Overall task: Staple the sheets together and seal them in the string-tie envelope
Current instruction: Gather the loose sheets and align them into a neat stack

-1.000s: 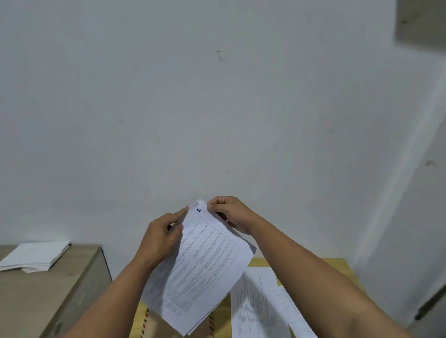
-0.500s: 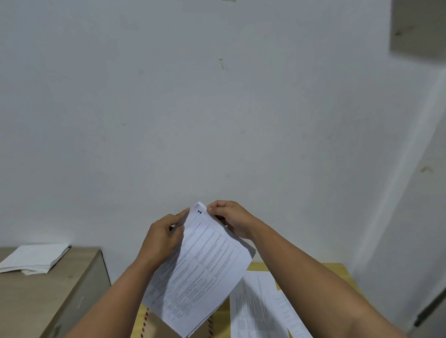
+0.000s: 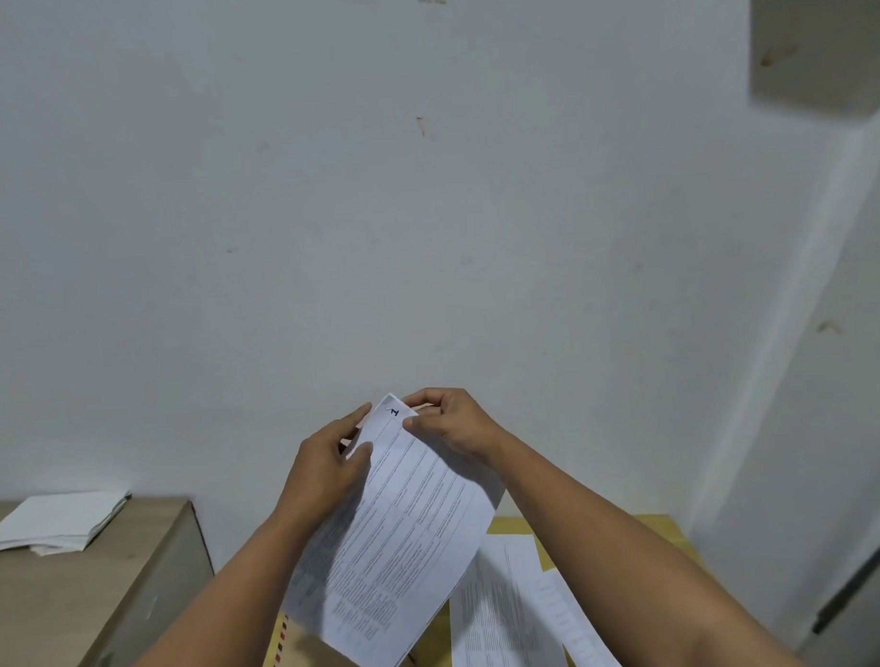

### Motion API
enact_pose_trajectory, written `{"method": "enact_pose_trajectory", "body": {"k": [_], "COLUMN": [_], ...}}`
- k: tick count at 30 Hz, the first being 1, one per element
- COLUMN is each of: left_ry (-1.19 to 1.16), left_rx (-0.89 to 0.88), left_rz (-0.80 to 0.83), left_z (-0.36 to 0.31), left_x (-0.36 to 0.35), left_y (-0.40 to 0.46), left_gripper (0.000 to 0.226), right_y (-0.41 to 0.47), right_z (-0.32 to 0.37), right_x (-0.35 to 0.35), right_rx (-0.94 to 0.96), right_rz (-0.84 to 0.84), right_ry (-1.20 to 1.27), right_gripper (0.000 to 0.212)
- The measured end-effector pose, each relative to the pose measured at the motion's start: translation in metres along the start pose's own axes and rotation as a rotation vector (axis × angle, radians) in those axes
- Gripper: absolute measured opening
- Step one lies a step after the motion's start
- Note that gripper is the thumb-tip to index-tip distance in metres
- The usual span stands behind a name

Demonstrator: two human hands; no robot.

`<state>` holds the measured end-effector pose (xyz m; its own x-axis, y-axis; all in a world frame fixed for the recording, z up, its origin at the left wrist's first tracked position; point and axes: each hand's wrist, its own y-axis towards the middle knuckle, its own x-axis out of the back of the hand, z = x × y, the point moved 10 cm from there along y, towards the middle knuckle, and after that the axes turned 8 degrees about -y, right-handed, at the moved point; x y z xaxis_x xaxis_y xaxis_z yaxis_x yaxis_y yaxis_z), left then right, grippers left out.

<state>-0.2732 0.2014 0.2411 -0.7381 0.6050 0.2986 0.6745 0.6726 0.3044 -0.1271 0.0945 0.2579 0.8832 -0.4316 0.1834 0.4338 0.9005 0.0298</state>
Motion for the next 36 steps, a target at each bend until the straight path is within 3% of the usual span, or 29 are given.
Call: {"method": "enact_pose_trajectory", "body": {"k": [6,9,19,28,36], "left_ry": [0.066,0.052,0.114,0.083,0.114], "left_rx": [-0.036,-0.002,-0.008,0.081,0.179], "left_rz": [-0.037,0.022,0.153,0.308,0.471], "left_z": [0.005,0.01,0.014,0.061,0.108], "left_x": [-0.001,-0.011,-0.054,-0.132,-0.23], "left_y": [0.005,0.009,0.015,0.023,0.037], "left_gripper": [0.022,0.012,0.055,0.047,0.046], "right_y": [0.001,0.005,0.009,0.0,-0.025], "right_z": [-0.001,-0.006,-0.048,-0.146,-0.249], "right_x": [0.015,0.026,0.064,0.114,0.186], "right_rx": [0.022,0.018,-0.022,-0.146,-0.424], "right_rz": [-0.016,-0.04,-0.174,-0.291,-0.289], "right_ry": [-0.053,-0.066,0.004,-0.078,-0.185], "right_gripper": [0.024,0.027,0.033,0.029,0.03]}}
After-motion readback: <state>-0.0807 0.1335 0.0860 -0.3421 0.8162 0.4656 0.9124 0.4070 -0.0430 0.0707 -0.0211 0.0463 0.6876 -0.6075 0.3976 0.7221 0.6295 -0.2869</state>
